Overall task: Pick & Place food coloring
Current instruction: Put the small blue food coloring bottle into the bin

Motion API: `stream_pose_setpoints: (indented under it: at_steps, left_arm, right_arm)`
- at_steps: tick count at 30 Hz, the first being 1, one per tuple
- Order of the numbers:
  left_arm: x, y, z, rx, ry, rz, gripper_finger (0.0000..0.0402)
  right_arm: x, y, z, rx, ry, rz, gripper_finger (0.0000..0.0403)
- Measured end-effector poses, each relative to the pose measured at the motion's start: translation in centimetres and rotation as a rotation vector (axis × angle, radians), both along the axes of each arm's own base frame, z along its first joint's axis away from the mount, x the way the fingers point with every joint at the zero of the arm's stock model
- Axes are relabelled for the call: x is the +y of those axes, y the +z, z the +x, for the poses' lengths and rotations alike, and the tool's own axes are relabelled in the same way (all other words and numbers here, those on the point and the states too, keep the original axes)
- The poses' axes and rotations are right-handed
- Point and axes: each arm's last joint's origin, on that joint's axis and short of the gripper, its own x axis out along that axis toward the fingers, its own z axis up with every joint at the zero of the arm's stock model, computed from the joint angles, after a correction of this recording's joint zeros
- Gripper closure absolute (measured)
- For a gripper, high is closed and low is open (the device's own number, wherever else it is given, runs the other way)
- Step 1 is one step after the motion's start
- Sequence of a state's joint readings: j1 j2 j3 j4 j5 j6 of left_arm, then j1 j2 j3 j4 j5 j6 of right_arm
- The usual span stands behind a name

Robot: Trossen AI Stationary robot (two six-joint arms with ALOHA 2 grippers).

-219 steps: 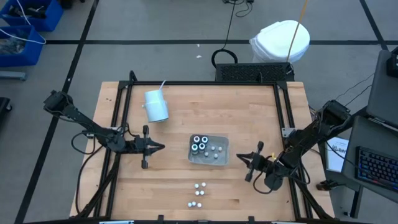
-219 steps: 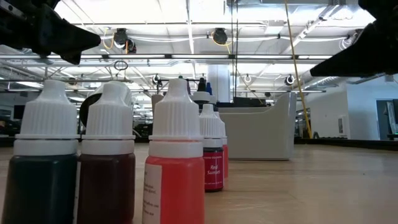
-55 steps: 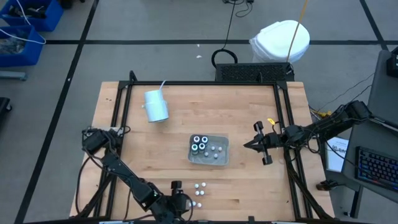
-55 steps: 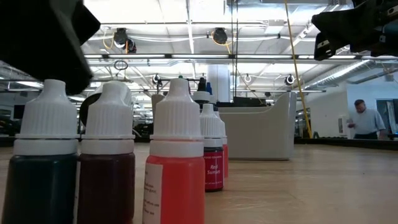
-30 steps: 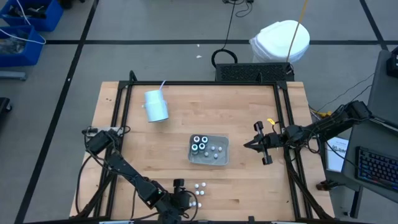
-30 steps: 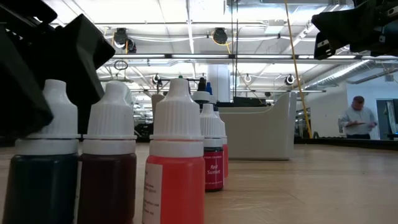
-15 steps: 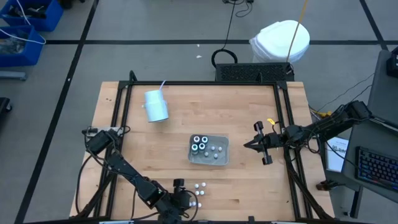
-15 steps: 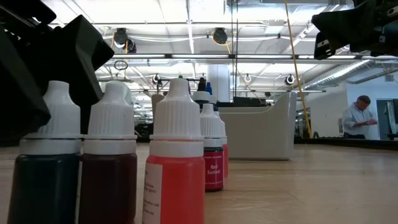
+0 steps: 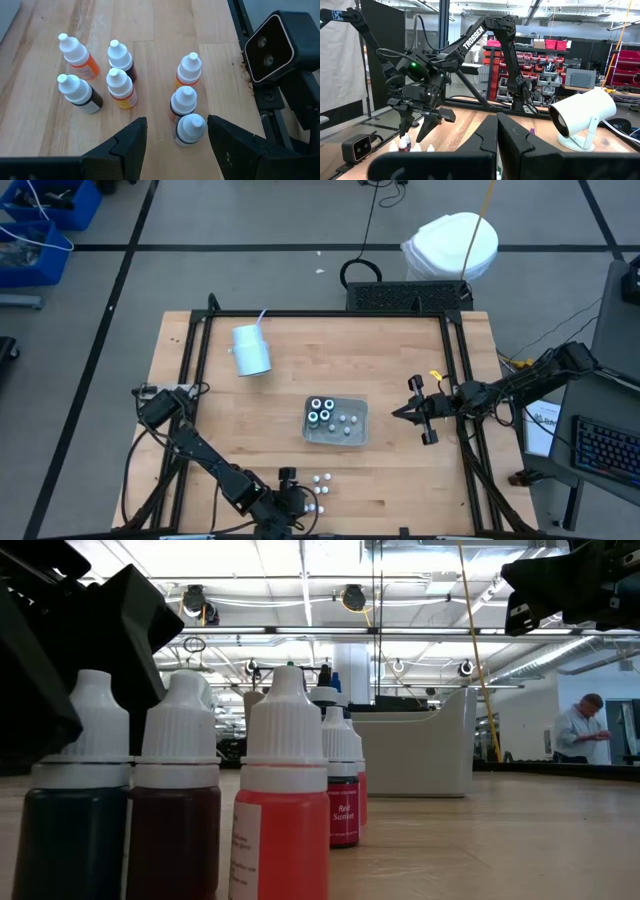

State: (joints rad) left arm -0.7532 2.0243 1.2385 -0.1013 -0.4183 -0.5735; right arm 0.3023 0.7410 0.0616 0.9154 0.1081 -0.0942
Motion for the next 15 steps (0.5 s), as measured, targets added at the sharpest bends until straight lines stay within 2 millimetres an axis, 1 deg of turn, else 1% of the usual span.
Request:
stream_pose_setpoints:
  at_steps: [4,11,15]
  left_arm:
    - [0.0,0.0,0.0,0.0,-0.003,0.003,0.0197]
    - [0.0,0.0,0.0,-0.002,-0.01,0.011,0.0256]
    - [-0.02,0.0,-0.02,-0.002,-0.011,0.011,0.0279]
  right_arm:
    - [0.0,0.0,0.0,0.0,0.0,0.0,0.0403]
    - [0.0,0.0,0.0,0.0,0.0,0.0,0.0403]
    - [0.0,0.0,0.0,0.0,0.0,0.0,0.0403]
